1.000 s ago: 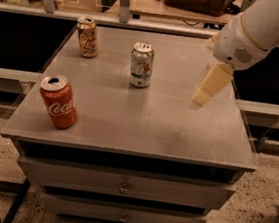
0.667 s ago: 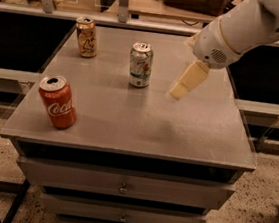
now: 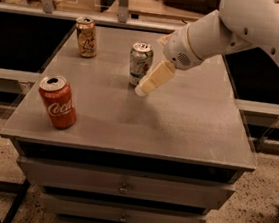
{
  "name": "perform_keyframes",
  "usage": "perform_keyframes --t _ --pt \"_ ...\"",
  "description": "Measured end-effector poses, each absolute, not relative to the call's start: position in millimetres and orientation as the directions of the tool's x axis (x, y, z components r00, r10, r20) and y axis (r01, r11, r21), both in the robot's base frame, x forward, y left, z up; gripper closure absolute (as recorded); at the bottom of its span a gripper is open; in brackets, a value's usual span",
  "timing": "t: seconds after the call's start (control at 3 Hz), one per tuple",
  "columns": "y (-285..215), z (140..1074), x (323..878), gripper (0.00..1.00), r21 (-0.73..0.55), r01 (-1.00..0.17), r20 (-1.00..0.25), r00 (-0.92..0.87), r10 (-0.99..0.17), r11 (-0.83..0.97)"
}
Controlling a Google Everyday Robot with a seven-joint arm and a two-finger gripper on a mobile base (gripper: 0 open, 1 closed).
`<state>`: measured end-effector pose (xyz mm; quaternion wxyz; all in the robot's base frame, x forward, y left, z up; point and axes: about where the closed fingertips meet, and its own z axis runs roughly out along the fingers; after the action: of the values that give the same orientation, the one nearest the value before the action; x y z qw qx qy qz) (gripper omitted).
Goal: Pick 7up can
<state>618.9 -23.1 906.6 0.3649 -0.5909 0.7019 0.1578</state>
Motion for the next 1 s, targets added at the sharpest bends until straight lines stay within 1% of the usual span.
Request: perform_keyframes --t 0.33,0.67,1.0 --pt "0.1 893.8 640.9 0.00 -0.195 -0.953 -0.719 -0.023 -0.695 0.233" --pt "13.2 876.1 662.3 0.17 -0.139 -0.970 -0.746 -0.029 -0.666 0.198" --pt "17.7 866.8 678.1 0.41 -0.089 -0.976 -0.766 -0.060 -0.640 0.197"
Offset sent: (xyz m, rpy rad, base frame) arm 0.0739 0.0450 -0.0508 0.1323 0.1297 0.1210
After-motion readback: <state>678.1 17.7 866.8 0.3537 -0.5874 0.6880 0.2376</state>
